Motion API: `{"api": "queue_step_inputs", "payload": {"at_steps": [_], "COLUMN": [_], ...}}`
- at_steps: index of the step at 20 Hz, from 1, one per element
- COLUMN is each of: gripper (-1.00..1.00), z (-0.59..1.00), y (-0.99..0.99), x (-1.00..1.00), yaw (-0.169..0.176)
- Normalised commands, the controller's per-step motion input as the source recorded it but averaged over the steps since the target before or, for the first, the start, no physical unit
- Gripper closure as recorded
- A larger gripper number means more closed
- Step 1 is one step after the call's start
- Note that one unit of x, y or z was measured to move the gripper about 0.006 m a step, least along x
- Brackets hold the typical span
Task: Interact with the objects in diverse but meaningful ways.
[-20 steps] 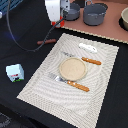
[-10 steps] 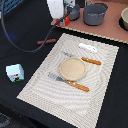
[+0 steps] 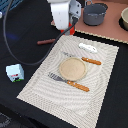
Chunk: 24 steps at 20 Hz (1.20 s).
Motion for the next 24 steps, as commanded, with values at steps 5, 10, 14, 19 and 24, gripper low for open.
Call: {"api": "queue_step_inputs", "payload": {"at_steps": [5, 10, 14, 19, 24], "gripper": [1.0, 1.0, 1.0, 1.0, 1.0], "z": [0.11, 0.1, 0.01, 0.0, -0.01], "y": [-0.5, -0.53, -0.6, -0.67, -0.7], "x": [0.87, 0.85, 0.81, 0.77, 0.74], "yaw": [0.0, 0.0, 0.0, 0.0, 0.0]}}
